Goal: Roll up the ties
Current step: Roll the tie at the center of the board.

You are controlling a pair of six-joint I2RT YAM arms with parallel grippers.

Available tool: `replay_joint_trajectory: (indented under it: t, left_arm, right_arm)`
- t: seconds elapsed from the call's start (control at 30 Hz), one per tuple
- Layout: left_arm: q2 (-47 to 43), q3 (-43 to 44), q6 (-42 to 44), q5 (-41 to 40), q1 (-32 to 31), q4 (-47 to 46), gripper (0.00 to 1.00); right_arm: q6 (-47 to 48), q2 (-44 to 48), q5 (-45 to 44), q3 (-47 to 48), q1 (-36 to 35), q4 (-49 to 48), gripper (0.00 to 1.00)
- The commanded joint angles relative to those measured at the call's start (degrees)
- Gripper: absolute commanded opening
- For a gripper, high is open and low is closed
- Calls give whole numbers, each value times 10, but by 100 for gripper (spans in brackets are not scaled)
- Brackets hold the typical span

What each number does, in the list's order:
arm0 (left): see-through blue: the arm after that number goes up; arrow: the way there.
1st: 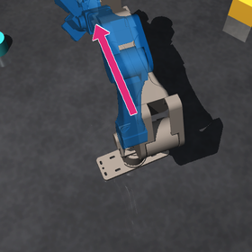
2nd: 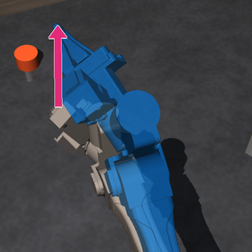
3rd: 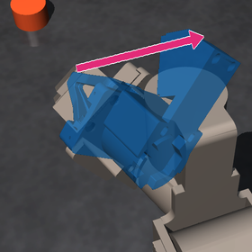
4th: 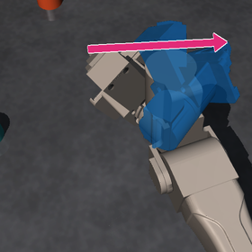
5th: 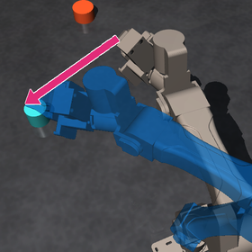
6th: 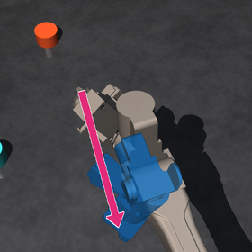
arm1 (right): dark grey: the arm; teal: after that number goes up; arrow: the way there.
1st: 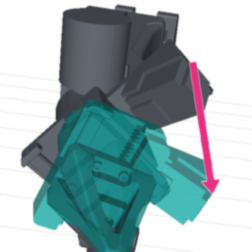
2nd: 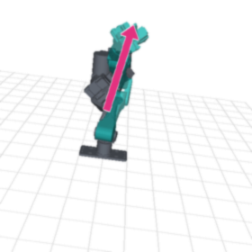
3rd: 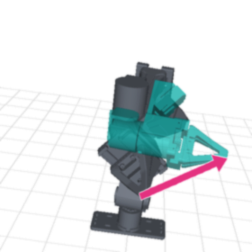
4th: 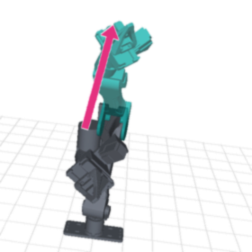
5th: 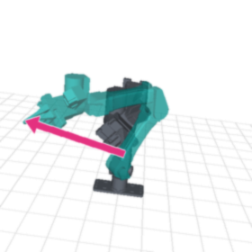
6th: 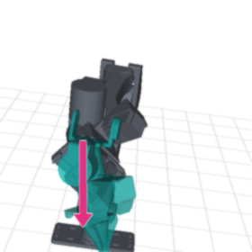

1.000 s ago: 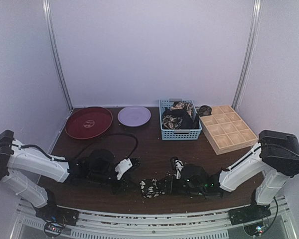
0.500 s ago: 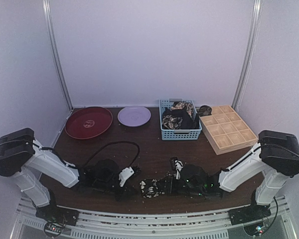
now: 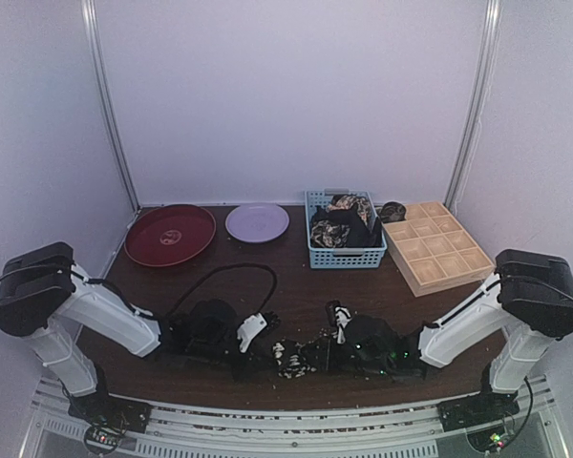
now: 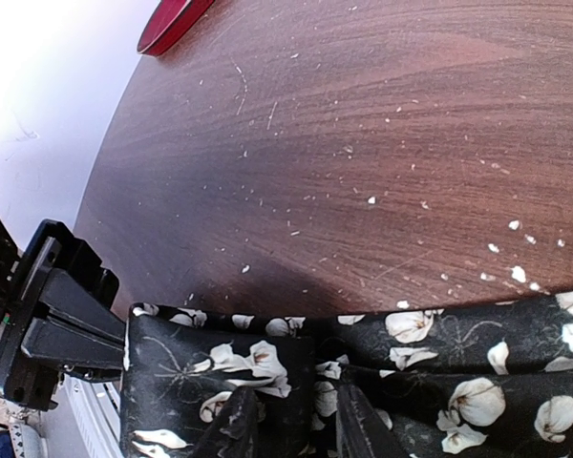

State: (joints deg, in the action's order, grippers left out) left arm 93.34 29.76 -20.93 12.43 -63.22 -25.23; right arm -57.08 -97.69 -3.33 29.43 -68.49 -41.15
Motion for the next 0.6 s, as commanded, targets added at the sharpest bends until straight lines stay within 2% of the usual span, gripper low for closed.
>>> replay_joint_trajectory:
  t: [0.0,0.4,0.57]
  left_arm:
    - [-7,29,5,-2,-3,-17,0]
    - [2,78,15,-17,-4,37,0]
    - [7,88,15,-18,-3,43,3]
  right_arm:
    - [19,11,-4,-1,-6,40,30]
    - [32,29,-44,-4,-7,73,27]
    - [33,38,-54,-13,-7,75,26]
